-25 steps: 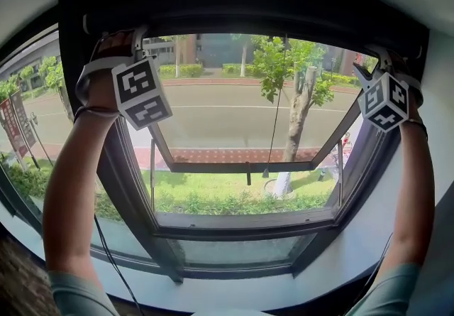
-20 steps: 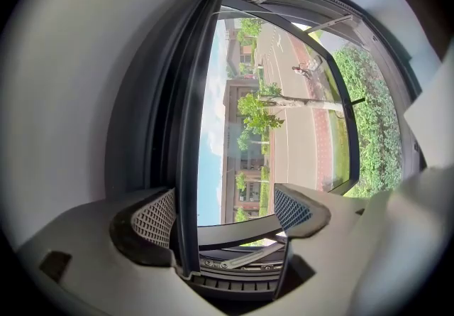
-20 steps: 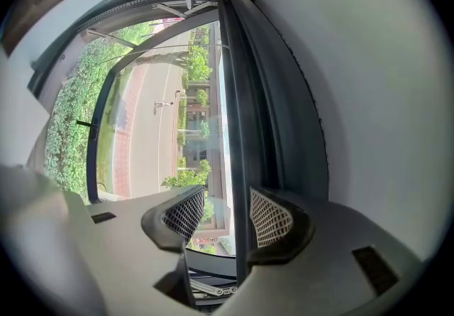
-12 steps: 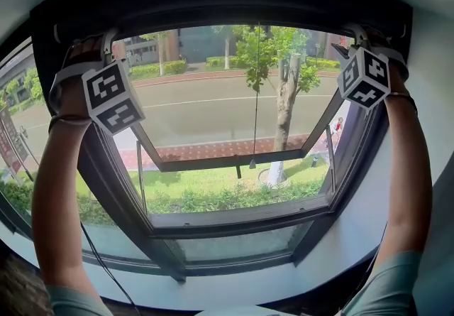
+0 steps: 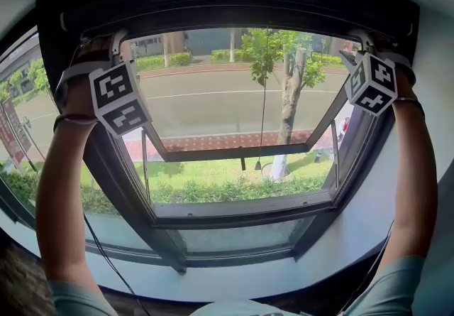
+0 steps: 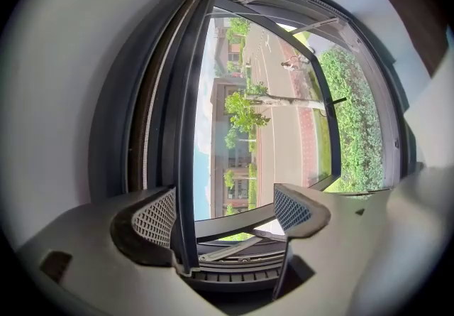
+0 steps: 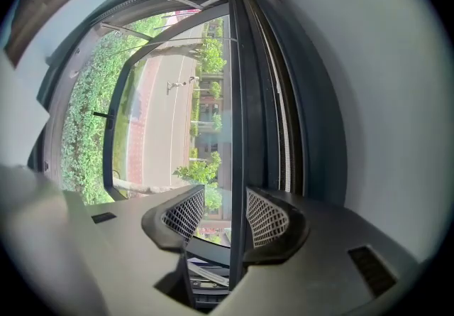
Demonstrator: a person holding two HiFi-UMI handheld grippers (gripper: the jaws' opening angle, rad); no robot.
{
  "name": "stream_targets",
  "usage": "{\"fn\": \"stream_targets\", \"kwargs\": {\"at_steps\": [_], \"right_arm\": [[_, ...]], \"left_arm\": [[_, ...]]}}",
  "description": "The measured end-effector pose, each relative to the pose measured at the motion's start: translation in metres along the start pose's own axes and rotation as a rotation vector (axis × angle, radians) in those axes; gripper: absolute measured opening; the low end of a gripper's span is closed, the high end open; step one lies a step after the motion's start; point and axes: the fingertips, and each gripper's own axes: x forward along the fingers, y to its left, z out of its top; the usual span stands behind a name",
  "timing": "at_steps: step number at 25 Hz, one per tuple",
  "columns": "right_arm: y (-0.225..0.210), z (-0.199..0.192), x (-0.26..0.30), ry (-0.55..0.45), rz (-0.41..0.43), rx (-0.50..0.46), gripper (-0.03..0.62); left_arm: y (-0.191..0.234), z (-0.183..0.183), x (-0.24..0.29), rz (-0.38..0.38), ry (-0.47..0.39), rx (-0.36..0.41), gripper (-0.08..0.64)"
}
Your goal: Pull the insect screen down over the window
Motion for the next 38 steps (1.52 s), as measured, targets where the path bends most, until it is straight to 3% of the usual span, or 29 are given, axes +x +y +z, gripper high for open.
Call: {"fn": "stream_targets", "kwargs": {"at_steps": [17,23,38], "right_arm": [[0.104,0.006,-0.017,0.000,0.149,-0.056,0.170],[0.146,0.003,-0.025,0.015,0.220,-0.103,0.170],[0.240,0.003,-0.029,0.022,0.364,-0.157,0.170]], "left_arm": [[-0.113,0.002,-0.015,-0.169,-0.057,0.013,0.422],[-0.158,-0.005,-0.019,-0.208,-0.031,0.067,0.422],[-0.254,-0.003,-0.026,-0.361,-0.036,0.065,0.422]]}}
